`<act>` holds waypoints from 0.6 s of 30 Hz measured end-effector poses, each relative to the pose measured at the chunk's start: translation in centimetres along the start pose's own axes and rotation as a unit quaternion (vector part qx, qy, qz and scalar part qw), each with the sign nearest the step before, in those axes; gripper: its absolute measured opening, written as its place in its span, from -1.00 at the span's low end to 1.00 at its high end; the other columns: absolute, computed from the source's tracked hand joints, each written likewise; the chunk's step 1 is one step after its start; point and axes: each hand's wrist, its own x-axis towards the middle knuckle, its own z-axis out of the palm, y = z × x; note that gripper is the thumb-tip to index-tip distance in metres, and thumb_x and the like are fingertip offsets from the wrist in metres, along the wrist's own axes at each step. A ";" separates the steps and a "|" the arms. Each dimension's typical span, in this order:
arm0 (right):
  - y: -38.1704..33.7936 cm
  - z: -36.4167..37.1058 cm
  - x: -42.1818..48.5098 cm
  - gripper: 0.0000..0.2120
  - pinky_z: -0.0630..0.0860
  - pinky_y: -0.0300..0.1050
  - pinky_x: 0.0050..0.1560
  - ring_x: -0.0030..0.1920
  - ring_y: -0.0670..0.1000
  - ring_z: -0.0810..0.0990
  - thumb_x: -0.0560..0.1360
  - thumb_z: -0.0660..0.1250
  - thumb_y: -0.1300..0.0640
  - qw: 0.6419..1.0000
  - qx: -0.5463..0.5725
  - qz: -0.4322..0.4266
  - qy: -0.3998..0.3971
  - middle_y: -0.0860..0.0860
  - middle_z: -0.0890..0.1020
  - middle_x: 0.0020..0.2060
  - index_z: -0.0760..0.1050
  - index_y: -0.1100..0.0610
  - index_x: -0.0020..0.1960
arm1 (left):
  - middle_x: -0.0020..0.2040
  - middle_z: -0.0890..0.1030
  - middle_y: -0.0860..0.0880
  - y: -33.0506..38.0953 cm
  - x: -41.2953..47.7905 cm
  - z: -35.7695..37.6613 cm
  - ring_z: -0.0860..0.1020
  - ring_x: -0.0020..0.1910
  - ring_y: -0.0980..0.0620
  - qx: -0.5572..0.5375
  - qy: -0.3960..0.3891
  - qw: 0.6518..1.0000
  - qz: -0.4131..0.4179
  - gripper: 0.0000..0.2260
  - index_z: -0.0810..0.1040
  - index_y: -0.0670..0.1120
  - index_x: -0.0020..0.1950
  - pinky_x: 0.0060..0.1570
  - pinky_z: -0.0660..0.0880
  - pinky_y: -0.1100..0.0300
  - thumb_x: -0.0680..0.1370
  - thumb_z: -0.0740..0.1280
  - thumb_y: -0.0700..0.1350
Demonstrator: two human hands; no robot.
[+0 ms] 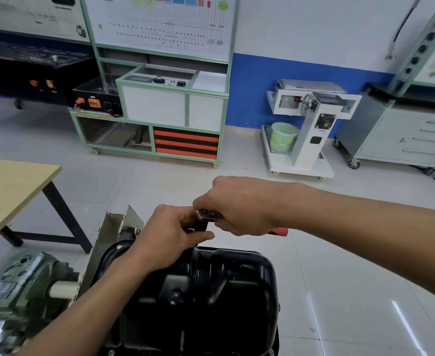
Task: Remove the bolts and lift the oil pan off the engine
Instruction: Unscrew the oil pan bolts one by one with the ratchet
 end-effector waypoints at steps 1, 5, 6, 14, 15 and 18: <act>0.1 0.3 0.1 -0.87 0.27 -0.06 -0.32 -0.26 0.05 0.44 0.51 0.26 0.27 1.000 0.000 -0.008 0.011 -0.07 0.34 -0.34 0.49 0.08 0.00 | -0.24 0.72 0.13 0.1 0.0 0.0 0.69 -0.21 0.07 0.006 0.007 1.000 -0.002 -0.83 0.73 -0.08 -0.07 -0.06 0.60 0.15 0.39 0.63 -0.12; 1.0 1.7 0.4 -0.82 0.28 -0.03 -0.33 -0.34 0.10 0.39 0.50 0.24 0.27 0.998 -0.007 -0.032 0.060 -0.02 0.36 -0.39 0.50 0.15 0.08 | -0.30 0.70 0.14 0.4 -0.2 0.2 0.68 -0.27 0.08 0.025 0.030 0.999 0.000 -0.86 0.70 -0.05 -0.14 -0.13 0.58 0.19 0.40 0.63 -0.12; 1.2 1.9 0.4 -0.80 0.29 -0.02 -0.32 -0.30 0.16 0.42 0.50 0.24 0.27 0.997 -0.021 -0.040 0.070 0.01 0.42 -0.37 0.51 0.16 0.11 | -0.31 0.69 0.17 0.6 -0.3 0.3 0.67 -0.28 0.11 0.030 0.034 0.999 0.003 -0.86 0.69 0.02 -0.18 -0.15 0.57 0.21 0.40 0.63 -0.11; 0.9 1.9 2.4 -0.70 0.22 -0.06 -0.38 -0.24 0.17 0.56 0.54 0.23 0.34 0.957 -0.203 -0.161 0.130 0.07 0.66 -0.02 0.52 0.17 0.24 | -0.40 0.59 0.21 1.1 -1.3 0.8 0.55 -0.31 0.15 0.141 0.145 0.979 -0.011 -0.68 0.49 0.10 -0.40 -0.37 0.34 0.31 0.43 0.57 0.08; 0.5 1.9 2.5 -0.70 0.22 -0.06 -0.36 -0.16 0.15 0.55 0.57 0.20 0.28 0.961 -0.219 -0.126 0.115 0.03 0.63 0.00 0.45 0.11 0.28 | -0.40 0.60 0.17 1.0 -1.4 0.7 0.55 -0.31 0.14 0.127 0.155 0.979 -0.021 -0.70 0.51 0.09 -0.38 -0.37 0.35 0.32 0.42 0.58 0.08; -1.0 2.1 2.0 -0.69 0.30 -0.05 -0.35 -0.18 0.13 0.50 0.52 0.31 0.15 0.989 -0.110 0.038 0.089 0.00 0.52 -0.14 0.41 0.07 0.25 | -0.46 0.57 0.09 1.3 -1.0 0.4 0.51 -0.36 0.10 0.097 0.172 0.980 -0.036 -0.74 0.54 0.07 -0.38 -0.42 0.34 0.33 0.36 0.59 0.06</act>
